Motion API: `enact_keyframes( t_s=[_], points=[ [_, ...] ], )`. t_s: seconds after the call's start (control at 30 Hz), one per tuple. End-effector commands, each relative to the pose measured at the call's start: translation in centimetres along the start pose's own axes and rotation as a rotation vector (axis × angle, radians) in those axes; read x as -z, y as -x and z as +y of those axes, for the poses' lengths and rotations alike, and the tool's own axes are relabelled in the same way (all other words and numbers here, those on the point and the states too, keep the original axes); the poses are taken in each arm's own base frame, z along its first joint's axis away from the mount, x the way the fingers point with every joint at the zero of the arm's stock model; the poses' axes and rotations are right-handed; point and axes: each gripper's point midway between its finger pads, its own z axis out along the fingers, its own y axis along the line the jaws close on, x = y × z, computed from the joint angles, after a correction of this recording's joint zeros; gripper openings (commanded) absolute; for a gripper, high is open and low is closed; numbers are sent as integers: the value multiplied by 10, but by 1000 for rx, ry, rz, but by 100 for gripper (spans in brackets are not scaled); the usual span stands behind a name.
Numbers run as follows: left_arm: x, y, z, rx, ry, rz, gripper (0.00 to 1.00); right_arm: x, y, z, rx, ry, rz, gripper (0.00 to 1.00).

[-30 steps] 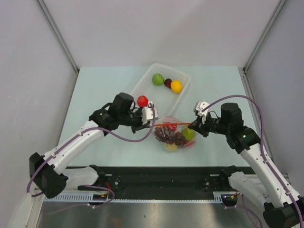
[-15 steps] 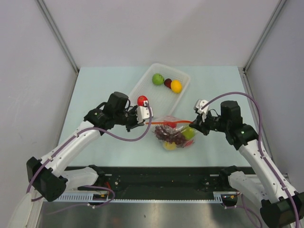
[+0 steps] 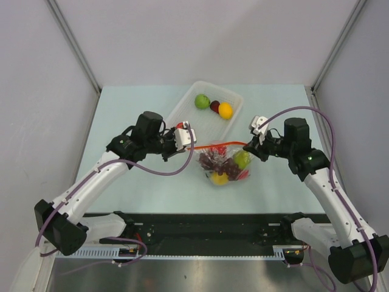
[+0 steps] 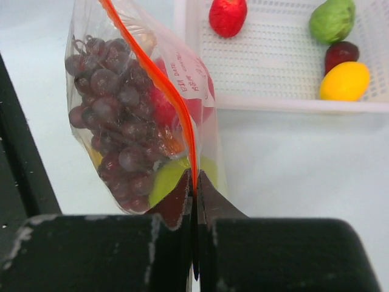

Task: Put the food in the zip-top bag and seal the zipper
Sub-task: Place the zipper food storage bag at the center of the board.

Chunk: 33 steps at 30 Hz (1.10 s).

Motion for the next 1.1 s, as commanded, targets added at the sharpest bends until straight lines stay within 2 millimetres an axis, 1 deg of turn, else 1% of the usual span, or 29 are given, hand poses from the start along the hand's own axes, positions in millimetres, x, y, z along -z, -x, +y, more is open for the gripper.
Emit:
enact_keyframes(
  t_s=[0.0,0.03,0.1,0.13,0.17,0.2,0.23,0.27,0.3,0.33,0.37,0.4,0.43,0.47,0.5,0.57,0.6,0.63,0.67,0.7,0.73,0.8,0.87,0.9,0.93,0.97,1.0,1.03,1.07],
  points=[
    [14,19,31,-31,109,-45,0,9,31,-19,122,-57,-71,0],
    [13,17,30,-27,101,-43,0,7,25,-15,116,-39,-67,0],
    [10,15,21,-20,67,-50,0,9,22,-5,118,-11,-76,0],
    [9,9,14,-13,46,-45,0,6,10,10,101,37,-58,0],
    [7,4,8,-11,22,-40,0,5,2,21,127,72,-43,0],
    [8,3,-3,-12,-16,-56,0,8,-4,35,145,97,-37,0],
    [2,-11,-15,3,-53,-34,0,3,-25,59,144,166,10,0],
    [1,-18,-22,15,-73,-26,0,3,-35,71,156,196,25,0],
    [-3,-30,-34,35,-105,-13,1,6,-39,92,190,240,28,0],
    [-5,-35,-41,50,-122,-7,1,5,-58,105,182,274,59,0],
    [-6,-40,-47,58,-137,-2,1,6,-64,114,191,295,69,0],
    [-9,-49,-58,76,-168,10,1,9,-70,121,203,304,82,0],
    [-8,-51,-63,79,-174,7,2,9,-77,133,218,341,92,0],
    [-8,-53,-69,77,-191,8,2,9,-86,139,222,359,112,0],
    [-10,-59,-77,83,-207,16,2,10,-89,142,235,370,122,0],
    [-7,-60,-91,65,-241,11,3,10,-87,144,251,379,119,6],
    [-8,-66,-99,63,-260,22,3,11,-90,146,266,391,132,10],
    [-7,-70,-105,52,-272,32,3,11,-93,148,276,409,148,17],
    [-6,-69,-113,24,-287,28,3,12,-96,151,285,429,160,20],
    [-6,-75,-119,13,-298,41,4,15,-100,153,299,447,181,22],
    [-5,-77,-123,-4,-306,48,4,16,-101,155,305,454,187,28],
    [-1,-77,-134,-38,-327,44,6,21,-100,158,328,468,190,31],
    [1,-74,-141,-35,-350,37,13,23,-94,157,328,454,179,41],
    [3,-69,-142,-30,-352,27,21,23,-90,155,325,439,176,49],
    [5,-66,-143,-13,-355,23,35,25,-80,153,304,420,163,67],
    [7,-61,-146,-6,-372,8,41,26,-73,151,297,409,157,77],
    [11,-52,-143,-6,-363,-11,49,27,-69,149,283,398,159,85],
    [13,-47,-142,20,-358,-17,62,30,-54,146,280,381,134,94],
    [16,-41,-141,33,-356,-27,68,33,-47,147,254,373,125,100]
  ],
)
